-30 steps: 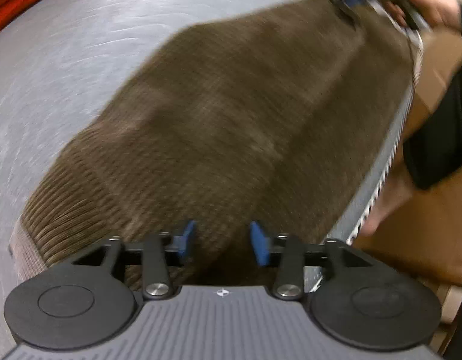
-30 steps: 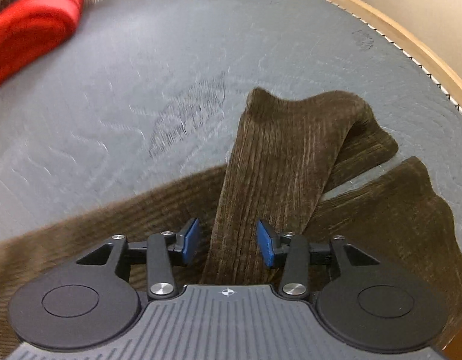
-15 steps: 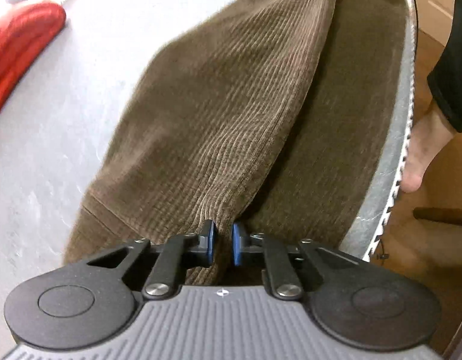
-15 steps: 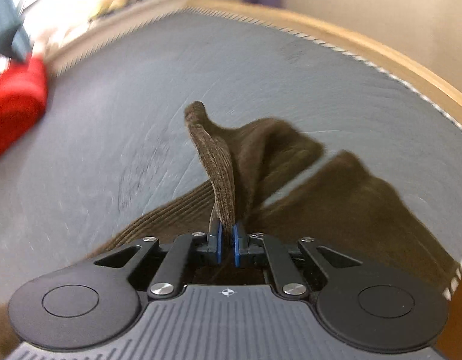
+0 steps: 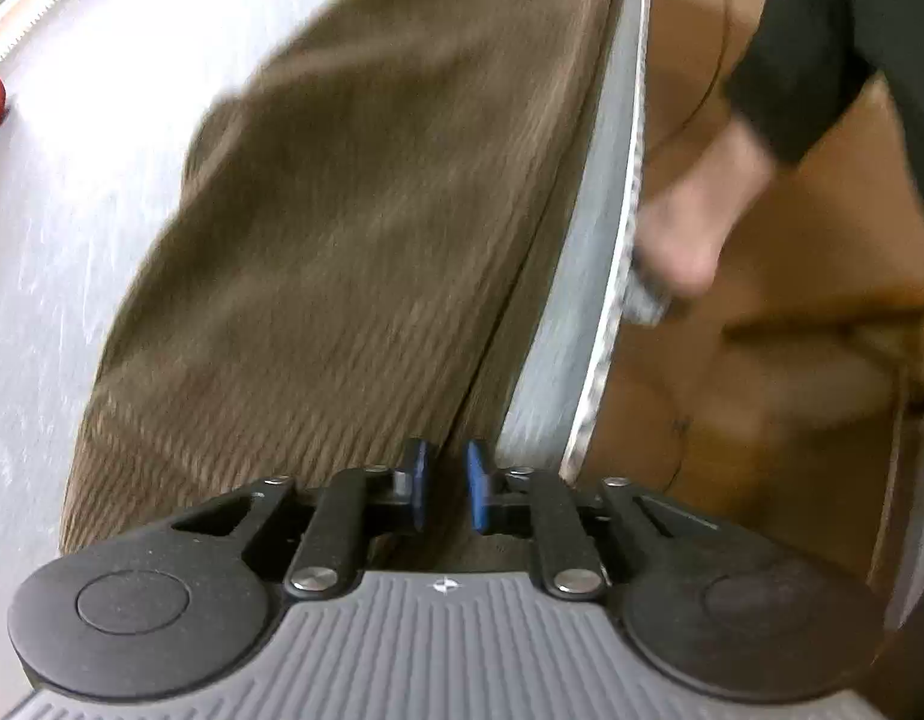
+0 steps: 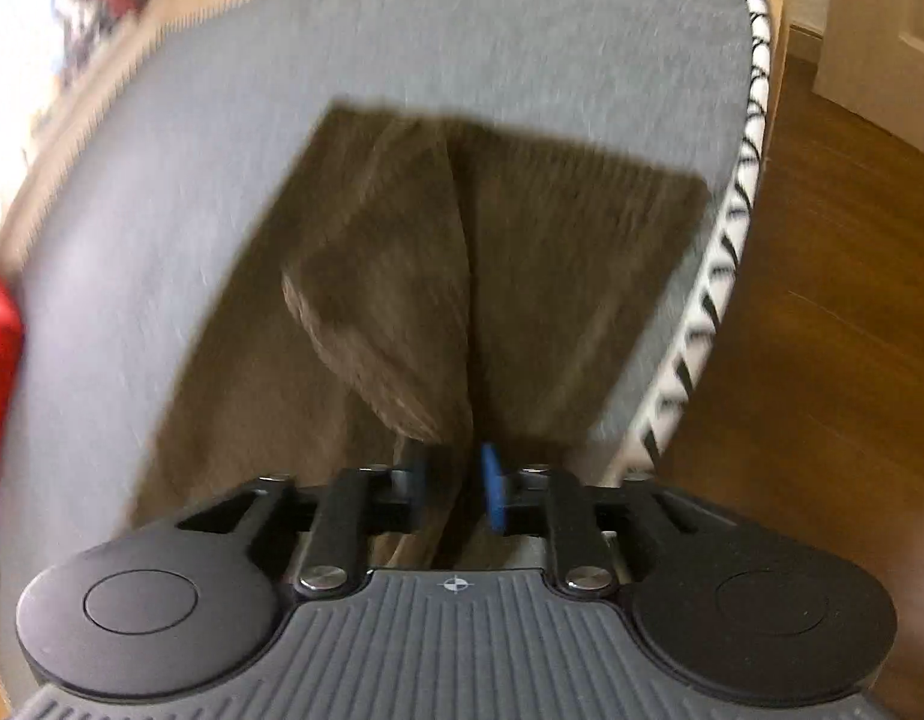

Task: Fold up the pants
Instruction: 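Fold the held leg over with the right tool and open the left tool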

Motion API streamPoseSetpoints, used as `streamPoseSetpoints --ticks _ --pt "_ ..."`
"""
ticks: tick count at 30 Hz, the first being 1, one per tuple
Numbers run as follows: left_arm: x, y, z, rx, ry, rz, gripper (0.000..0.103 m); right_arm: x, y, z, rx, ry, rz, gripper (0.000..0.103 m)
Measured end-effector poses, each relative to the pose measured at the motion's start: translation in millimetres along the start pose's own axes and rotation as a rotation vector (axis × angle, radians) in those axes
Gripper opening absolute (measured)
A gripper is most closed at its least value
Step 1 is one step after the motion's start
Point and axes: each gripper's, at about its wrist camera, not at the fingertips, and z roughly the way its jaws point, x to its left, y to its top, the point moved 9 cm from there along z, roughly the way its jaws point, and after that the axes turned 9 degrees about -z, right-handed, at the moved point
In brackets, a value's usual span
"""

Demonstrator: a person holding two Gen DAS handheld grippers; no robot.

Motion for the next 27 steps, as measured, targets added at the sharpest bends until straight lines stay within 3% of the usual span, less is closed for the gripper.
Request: streamPoseSetpoints --ticks 1,4,7,10,15,17,18,19,21,23,25,27 --pt "3.9 9.4 -7.2 -0.041 -0.018 -0.037 0.026 0.1 5.6 -0.1 -0.021 0.008 0.018 0.041" --pt "27.0 31.3 -21.6 -0.133 -0.045 -0.191 0.028 13.3 20.3 2.6 -0.064 0.001 -0.025 0.042" --pt "55.0 40.8 -24.8 -0.178 0.001 -0.318 0.028 33.6 31.1 0.7 -0.123 -0.065 -0.161 0.043" --pt "83.5 45.4 -20.3 -0.191 0.047 -0.446 0.029 57.3 45.4 -1.8 -0.198 -0.112 -0.329 0.051" --pt "126.4 40.7 -19.3 -0.193 0.114 -0.610 0.034 94.4 31.8 28.1 -0.160 -0.172 -0.642 0.056" --pt "139.1 35.5 -23.7 -0.193 0.126 -0.664 0.034 99.4 25.6 40.4 -0.145 -0.224 -0.732 0.046" --pt "144.5 34.7 -25.2 -0.196 0.134 -0.689 0.034 96.8 25.0 46.3 -0.122 -0.260 -0.761 0.035" --pt "149.0 35.0 -26.5 -0.197 0.142 -0.708 0.034 93.1 23.9 52.0 -0.103 -0.285 -0.769 0.011" --pt "155.1 32.7 -31.5 -0.194 0.160 -0.727 0.034 83.8 30.0 48.5 -0.121 -0.286 -0.720 0.008" --pt "157.6 34.6 -33.2 -0.197 0.180 -0.740 0.034 69.9 52.4 19.5 -0.247 -0.313 -0.590 0.007" --pt "158.5 37.4 -31.2 -0.200 0.186 -0.748 0.034 41.0 74.0 -18.4 -0.386 -0.289 -0.355 0.007" --pt "158.3 39.3 -32.3 -0.206 0.187 -0.754 0.034 -2.4 76.8 -36.3 -0.413 -0.287 -0.123 0.007"
